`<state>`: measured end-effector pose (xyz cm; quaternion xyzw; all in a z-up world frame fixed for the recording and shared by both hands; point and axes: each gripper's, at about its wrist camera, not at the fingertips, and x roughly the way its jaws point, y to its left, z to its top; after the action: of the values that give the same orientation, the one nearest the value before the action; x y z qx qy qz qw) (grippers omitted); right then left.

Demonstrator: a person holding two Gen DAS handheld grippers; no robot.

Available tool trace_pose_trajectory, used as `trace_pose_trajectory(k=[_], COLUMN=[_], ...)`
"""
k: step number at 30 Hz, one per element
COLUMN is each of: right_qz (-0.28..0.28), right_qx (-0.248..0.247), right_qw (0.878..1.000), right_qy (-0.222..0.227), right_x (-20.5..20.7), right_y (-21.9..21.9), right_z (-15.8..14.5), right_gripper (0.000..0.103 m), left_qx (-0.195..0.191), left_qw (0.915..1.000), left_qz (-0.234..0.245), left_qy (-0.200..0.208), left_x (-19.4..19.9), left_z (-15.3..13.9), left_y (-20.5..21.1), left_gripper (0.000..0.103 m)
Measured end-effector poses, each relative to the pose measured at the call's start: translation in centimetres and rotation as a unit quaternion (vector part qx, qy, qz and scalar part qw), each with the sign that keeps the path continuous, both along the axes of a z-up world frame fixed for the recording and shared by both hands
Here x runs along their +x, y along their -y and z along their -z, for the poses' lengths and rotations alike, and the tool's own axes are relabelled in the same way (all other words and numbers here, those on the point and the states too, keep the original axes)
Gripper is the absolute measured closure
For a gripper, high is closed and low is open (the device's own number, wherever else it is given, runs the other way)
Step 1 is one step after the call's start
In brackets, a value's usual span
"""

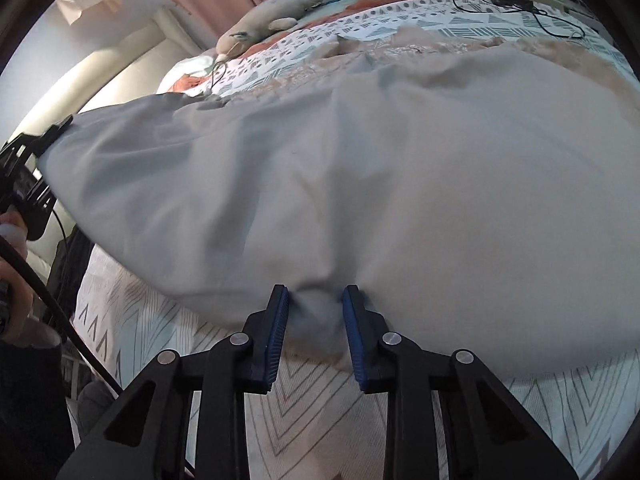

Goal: Fold large clothes
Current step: 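Fold the hem over the body with the right tool while the left holds the side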

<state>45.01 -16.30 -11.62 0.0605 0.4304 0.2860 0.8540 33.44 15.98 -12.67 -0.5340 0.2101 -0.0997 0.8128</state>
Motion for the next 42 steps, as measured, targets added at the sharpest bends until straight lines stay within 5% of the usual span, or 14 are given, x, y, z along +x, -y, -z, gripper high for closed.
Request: trace_pose_trajectory(k=[14, 23, 29, 37, 42], right_qz=[0.038, 0.030, 0.068, 0.177, 0.237], right_qx=[0.077, 0.129, 0.193, 0.220, 0.225], right_qw=[0.996, 0.991, 0.979, 0.959, 0.945], right_qy=[-0.009, -0.010, 0.006, 0.009, 0.012], right_x=[3.9, 2.2, -1.5, -6.2, -7.8], right_y=[-0.7, 2.1, 8.8, 20.8, 26.2], right_z=[1.1, 1.9, 0.4, 0.3, 0.6], right_gripper=[0.079, 0.079, 0.075, 0.075, 0.053], left_qx=[0.019, 0.028, 0.049, 0.054, 0.061], left_qw=[0.9911, 0.9803, 0.9734, 0.9613, 0.9512], left_qz=[0.109, 0.175, 0.209, 0.265, 0.301], left_qy=[0.074, 0.088, 0.080, 0.052, 0.030], left_x=[4.5, 7.6, 10.4, 13.9, 15.2], left_z=[-8.5, -12.4, -14.0, -12.7, -10.8], left_y=[6.9, 14.3, 20.5, 28.1, 33.5], left_gripper=[0.091, 0.091, 0.091, 0.091, 0.091])
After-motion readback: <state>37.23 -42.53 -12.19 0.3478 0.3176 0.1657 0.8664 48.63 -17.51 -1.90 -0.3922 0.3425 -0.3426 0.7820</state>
